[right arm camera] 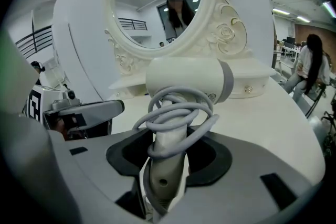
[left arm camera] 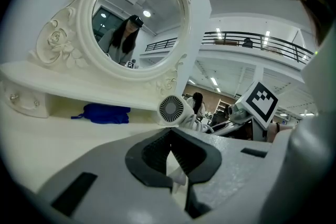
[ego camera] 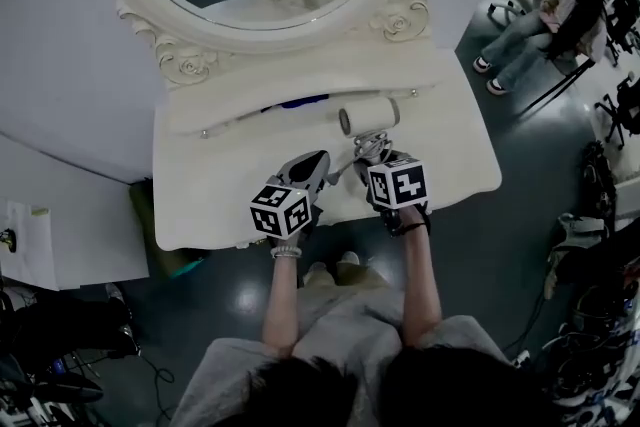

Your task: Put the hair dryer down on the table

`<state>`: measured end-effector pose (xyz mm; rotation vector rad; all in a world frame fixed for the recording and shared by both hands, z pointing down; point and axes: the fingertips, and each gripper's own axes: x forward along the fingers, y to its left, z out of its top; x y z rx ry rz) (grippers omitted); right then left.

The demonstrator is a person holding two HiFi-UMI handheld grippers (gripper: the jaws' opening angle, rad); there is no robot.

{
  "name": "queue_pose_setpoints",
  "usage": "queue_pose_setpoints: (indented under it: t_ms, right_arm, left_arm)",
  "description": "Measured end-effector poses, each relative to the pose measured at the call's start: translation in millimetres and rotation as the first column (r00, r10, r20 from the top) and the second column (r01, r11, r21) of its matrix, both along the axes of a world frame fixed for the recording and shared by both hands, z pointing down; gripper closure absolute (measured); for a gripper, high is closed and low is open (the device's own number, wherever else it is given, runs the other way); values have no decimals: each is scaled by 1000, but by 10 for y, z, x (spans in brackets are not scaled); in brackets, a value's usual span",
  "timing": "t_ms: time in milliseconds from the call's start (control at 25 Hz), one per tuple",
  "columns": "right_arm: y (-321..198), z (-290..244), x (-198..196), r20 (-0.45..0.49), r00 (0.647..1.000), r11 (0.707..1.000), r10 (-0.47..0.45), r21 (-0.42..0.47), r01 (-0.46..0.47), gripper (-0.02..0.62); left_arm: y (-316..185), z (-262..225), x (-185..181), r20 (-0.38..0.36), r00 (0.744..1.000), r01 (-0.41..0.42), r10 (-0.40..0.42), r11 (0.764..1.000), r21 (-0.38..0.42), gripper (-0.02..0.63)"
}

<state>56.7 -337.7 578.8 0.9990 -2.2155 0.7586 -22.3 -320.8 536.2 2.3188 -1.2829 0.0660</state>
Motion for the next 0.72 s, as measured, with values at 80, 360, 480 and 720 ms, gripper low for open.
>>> queue_pose_setpoints:
  t_ms: [80, 360, 480, 720]
  right_arm:
    - [-17, 96, 25, -25, 1000, 1000, 3, -24, -3, 408]
    - [-78, 289, 30, -86, 996, 996, -10, -87, 3, 408]
    - [-123, 364, 26, -105, 994, 993, -17, -115, 5, 408]
    - [-146, 511, 34, -158, 987, 983, -39, -181, 9, 407]
  left_arm:
    - [-9, 55, -3, -6, 1000, -2, 1, 1000, -20, 601]
    - [-42, 256, -56, -2, 1000, -10, 10, 996, -93, 601]
    - [-77, 330, -31, -11, 999, -31, 30, 992, -120, 601]
    - [-74, 453, -7, -25, 998, -66, 62, 983, -170, 601]
